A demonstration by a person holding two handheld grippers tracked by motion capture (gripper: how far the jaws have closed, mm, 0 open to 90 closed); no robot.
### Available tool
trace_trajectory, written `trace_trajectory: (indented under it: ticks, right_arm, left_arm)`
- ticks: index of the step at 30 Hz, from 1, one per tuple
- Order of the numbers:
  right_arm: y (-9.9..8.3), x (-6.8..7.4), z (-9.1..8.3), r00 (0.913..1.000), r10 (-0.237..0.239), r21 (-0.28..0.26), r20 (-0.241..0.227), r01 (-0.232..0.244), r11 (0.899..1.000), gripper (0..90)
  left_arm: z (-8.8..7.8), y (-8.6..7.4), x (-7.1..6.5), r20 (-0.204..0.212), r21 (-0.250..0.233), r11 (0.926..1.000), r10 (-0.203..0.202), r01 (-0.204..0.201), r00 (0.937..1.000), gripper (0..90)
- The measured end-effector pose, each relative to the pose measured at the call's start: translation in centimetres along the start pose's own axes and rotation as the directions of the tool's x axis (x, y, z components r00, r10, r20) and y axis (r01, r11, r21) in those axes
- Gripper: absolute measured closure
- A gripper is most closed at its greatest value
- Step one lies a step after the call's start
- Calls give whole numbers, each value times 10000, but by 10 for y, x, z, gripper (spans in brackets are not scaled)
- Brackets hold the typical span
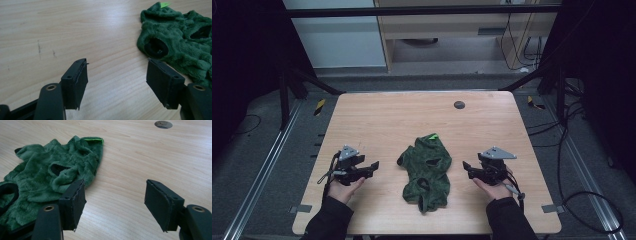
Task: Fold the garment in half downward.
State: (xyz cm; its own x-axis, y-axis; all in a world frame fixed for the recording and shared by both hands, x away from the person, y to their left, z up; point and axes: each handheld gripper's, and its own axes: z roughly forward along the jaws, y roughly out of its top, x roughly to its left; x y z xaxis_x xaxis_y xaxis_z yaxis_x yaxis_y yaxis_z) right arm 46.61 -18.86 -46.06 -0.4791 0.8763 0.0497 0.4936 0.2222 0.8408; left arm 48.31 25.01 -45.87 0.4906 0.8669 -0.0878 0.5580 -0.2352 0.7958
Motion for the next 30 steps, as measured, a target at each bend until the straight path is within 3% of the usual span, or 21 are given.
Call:
trace_trajectory:
  ticks: [3, 11, 21, 24, 30]
  right_arm:
    - [9, 2, 2, 9999, -151, 31, -19, 151, 9999, 350]
    - [26, -1, 9, 9995, -299, 46, 77, 299, 9995, 367]
    - [44, -2, 25, 9995, -125, 97, -288, 128, 9999, 420]
    - [46, -1, 29, 9992, 35, 33, -410, -34, 10000, 425]
    - [51, 2, 40, 9989, -102, 184, -457, 111, 9998, 428]
  left_arm:
    - [4, 12, -3, 85, -29, 9997, 247, -247, 9997, 369]
    - [14, 31, -8, 236, -91, 9990, 437, -435, 9988, 402]
    - [31, 45, -12, 464, -38, 9989, 464, -463, 9978, 419]
    - [35, 49, -15, 458, 11, 9983, 585, -586, 9972, 419]
    - [42, 56, -20, 499, 115, 9965, 827, -834, 9953, 420]
